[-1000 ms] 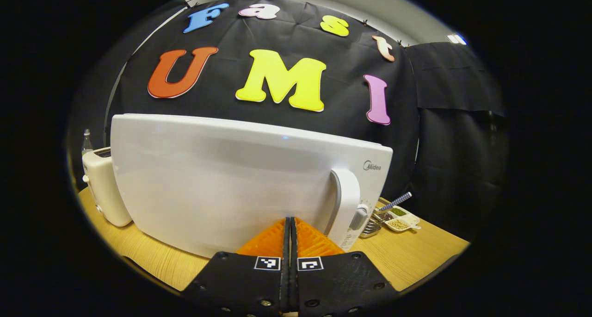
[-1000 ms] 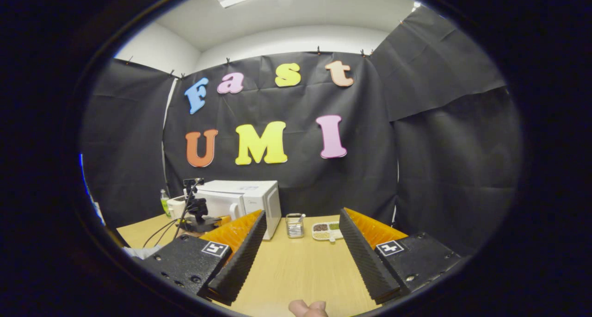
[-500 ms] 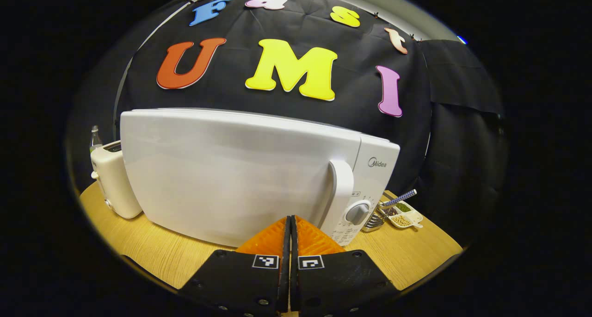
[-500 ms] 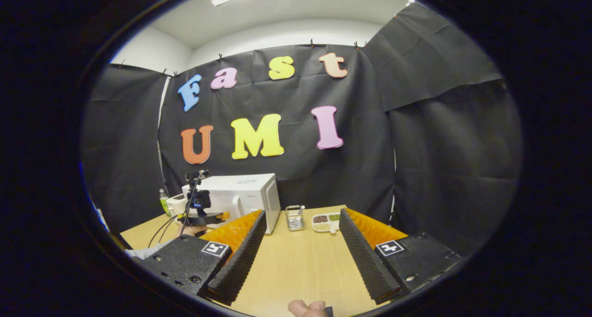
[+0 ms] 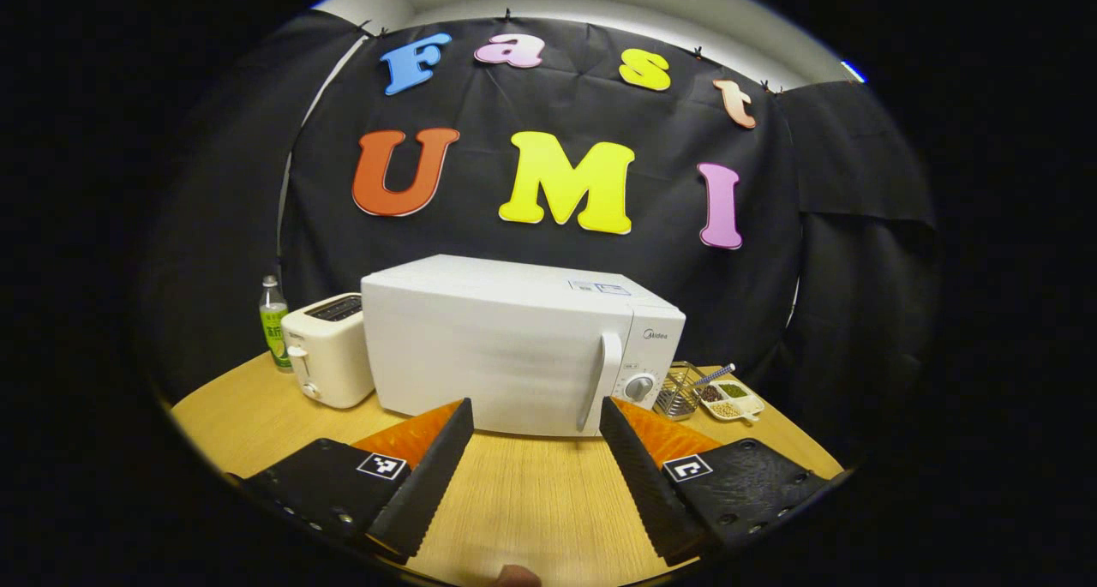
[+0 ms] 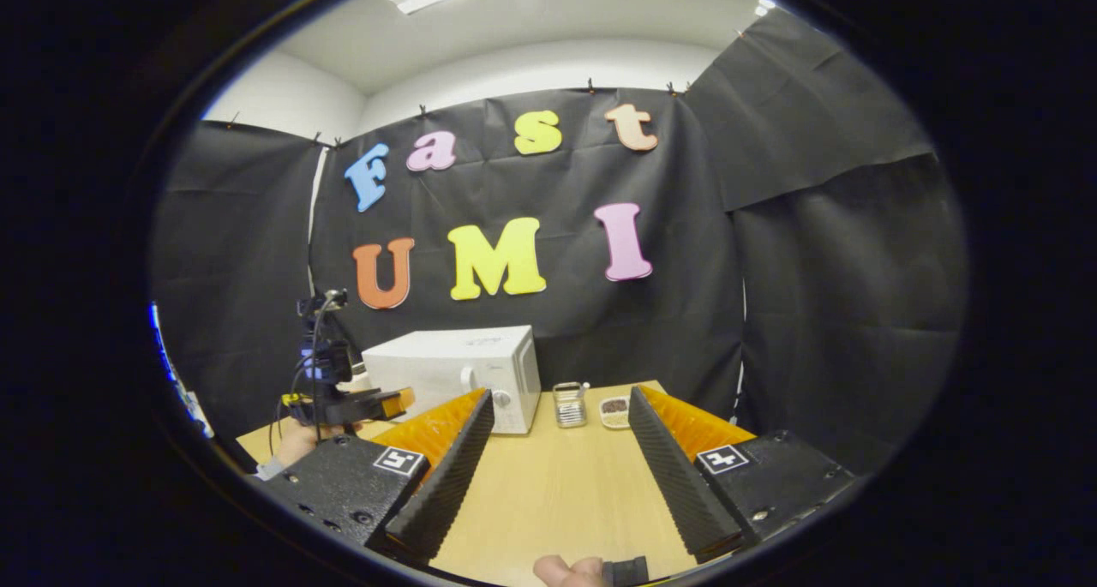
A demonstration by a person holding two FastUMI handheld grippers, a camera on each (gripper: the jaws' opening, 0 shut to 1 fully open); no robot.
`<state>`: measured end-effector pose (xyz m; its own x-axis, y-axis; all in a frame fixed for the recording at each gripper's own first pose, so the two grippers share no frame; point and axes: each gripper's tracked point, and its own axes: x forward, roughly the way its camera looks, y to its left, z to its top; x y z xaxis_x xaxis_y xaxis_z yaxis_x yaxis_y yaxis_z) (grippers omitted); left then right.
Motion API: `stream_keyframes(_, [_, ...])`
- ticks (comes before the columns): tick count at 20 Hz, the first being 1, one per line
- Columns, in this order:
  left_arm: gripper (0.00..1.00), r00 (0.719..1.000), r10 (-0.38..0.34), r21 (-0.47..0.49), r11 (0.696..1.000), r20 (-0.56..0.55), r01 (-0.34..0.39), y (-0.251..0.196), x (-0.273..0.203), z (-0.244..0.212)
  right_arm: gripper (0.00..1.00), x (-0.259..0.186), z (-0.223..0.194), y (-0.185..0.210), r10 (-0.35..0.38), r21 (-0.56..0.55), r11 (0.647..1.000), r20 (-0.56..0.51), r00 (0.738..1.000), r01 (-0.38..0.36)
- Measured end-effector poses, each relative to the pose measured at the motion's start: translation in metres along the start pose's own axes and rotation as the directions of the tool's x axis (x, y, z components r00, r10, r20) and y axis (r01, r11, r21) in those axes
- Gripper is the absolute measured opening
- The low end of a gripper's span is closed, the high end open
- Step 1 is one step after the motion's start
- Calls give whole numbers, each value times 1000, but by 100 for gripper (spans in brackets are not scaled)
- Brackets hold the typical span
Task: Open the microwave oven with the left hand, put the food in, and close the microwave oven.
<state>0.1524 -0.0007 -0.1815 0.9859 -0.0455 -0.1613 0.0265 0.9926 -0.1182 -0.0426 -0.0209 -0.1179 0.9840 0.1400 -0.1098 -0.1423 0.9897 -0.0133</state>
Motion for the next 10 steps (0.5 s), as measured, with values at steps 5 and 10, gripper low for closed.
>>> stream_keyframes(5, [93, 994, 70, 23, 997, 87, -72, 19, -84, 40, 92, -23, 15, 22, 14, -17, 1000, 30, 999, -13])
stream_keyframes(10, [93, 992, 81, 47, 995, 100, -86, 27, -159, 51, 91, -40, 26, 44, 26, -25, 999, 61, 998, -25])
